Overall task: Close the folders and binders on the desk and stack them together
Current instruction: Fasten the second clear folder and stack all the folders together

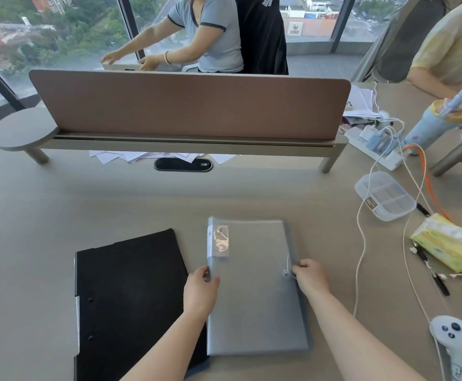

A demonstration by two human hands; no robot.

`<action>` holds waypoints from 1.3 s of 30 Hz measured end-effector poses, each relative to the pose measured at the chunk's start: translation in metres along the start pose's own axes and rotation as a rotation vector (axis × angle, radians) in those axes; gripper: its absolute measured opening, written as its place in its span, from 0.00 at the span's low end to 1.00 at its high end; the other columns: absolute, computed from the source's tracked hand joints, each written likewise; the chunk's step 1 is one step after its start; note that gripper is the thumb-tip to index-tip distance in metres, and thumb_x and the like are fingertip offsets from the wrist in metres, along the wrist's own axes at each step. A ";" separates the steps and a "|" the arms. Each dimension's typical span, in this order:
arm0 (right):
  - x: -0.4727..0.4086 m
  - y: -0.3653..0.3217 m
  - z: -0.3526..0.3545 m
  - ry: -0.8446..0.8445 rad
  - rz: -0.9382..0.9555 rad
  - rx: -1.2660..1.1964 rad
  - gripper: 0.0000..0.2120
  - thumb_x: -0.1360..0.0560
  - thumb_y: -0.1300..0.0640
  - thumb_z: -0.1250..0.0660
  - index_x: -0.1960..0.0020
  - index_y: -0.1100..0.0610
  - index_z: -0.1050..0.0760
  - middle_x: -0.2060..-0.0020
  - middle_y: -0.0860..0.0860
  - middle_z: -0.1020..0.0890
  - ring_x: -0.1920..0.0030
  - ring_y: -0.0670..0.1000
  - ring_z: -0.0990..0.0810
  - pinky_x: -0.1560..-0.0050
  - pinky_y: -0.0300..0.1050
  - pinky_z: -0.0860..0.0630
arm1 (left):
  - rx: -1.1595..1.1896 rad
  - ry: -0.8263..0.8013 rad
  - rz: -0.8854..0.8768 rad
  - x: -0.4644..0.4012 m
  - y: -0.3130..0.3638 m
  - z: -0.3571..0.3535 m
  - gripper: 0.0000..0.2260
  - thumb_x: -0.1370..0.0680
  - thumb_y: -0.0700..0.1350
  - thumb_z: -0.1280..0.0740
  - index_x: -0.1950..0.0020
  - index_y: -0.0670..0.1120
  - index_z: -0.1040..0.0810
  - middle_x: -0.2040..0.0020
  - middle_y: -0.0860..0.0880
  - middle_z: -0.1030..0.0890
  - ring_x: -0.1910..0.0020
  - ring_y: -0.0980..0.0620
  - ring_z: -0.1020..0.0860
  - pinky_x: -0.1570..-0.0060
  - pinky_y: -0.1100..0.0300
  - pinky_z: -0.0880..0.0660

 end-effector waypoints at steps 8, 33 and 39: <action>-0.006 -0.003 -0.001 -0.020 -0.024 0.052 0.07 0.32 0.66 0.38 0.67 0.60 0.24 0.72 0.53 0.25 0.68 0.56 0.28 0.71 0.43 0.38 | 0.091 -0.004 0.102 0.001 0.007 -0.005 0.20 0.23 0.43 0.34 0.30 0.47 0.28 0.48 0.51 0.20 0.59 0.53 0.19 0.59 0.57 0.22; 0.010 -0.061 -0.049 -0.116 0.093 -0.177 0.08 0.27 0.64 0.37 0.64 0.59 0.27 0.69 0.54 0.27 0.67 0.53 0.33 0.67 0.46 0.41 | 0.645 0.020 0.092 0.002 0.014 0.086 0.08 0.24 0.37 0.31 0.49 0.49 0.18 0.55 0.44 0.12 0.54 0.41 0.14 0.49 0.43 0.18; 0.035 -0.102 -0.105 -0.224 0.195 -0.121 0.11 0.25 0.63 0.37 0.66 0.57 0.29 0.70 0.52 0.26 0.67 0.52 0.31 0.67 0.46 0.40 | 0.658 0.203 0.095 0.015 -0.018 0.143 0.08 0.24 0.38 0.30 0.52 0.52 0.19 0.55 0.46 0.14 0.53 0.43 0.15 0.46 0.43 0.19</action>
Point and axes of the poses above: each hand's wrist, its own x-axis away from the middle knuckle, its own z-axis out of the back of the hand, y = z × x, the point moved 4 cm from there along -x, towards the middle knuckle
